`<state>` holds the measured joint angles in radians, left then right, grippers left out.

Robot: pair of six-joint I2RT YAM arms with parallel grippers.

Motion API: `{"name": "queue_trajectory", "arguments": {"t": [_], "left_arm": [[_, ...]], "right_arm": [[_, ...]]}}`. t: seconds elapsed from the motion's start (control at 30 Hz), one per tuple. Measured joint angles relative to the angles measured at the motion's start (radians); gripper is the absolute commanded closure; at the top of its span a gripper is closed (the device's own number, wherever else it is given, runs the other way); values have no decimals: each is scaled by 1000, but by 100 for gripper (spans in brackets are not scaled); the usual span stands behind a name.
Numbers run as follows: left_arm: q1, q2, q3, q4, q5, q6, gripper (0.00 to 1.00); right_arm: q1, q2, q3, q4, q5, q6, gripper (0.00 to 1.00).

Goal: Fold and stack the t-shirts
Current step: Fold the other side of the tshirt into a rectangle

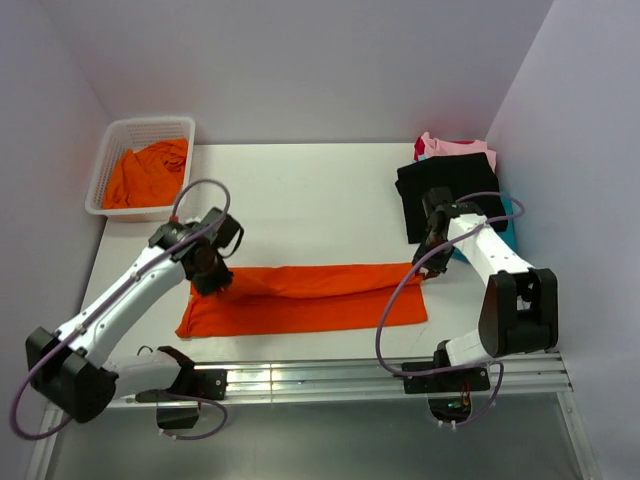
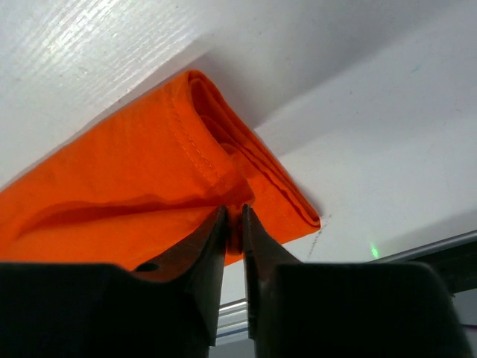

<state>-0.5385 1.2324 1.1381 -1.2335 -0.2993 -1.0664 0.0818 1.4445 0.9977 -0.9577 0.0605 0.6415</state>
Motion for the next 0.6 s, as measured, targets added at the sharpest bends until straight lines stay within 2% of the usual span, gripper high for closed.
{"name": "queue_trajectory", "arguments": {"t": [0.03, 0.07, 0.1, 0.27, 0.4, 0.47, 0.6], "left_arm": [[-15, -34, -39, -21, 4, -27, 18], [-28, -58, -68, -39, 8, -58, 2], [-39, -80, -95, -58, 11, -84, 1], [-50, -109, -114, -95, 0, -166, 1], [-50, -53, -69, -97, -20, -177, 1], [-51, 5, -37, -91, -27, -175, 5], [-51, 114, -1, -55, -43, -164, 23]], "right_arm": [[-2, 0, -3, 3, 1, 2, 53], [-3, 1, -4, 3, 2, -1, 43], [-4, 2, -4, 6, 3, -3, 39], [-4, 24, 10, 5, 1, -6, 38], [-4, 44, 75, 2, -9, -6, 41], [-4, 53, 115, 1, -19, -6, 45], [-3, 68, 167, 6, -37, -4, 56]]}}
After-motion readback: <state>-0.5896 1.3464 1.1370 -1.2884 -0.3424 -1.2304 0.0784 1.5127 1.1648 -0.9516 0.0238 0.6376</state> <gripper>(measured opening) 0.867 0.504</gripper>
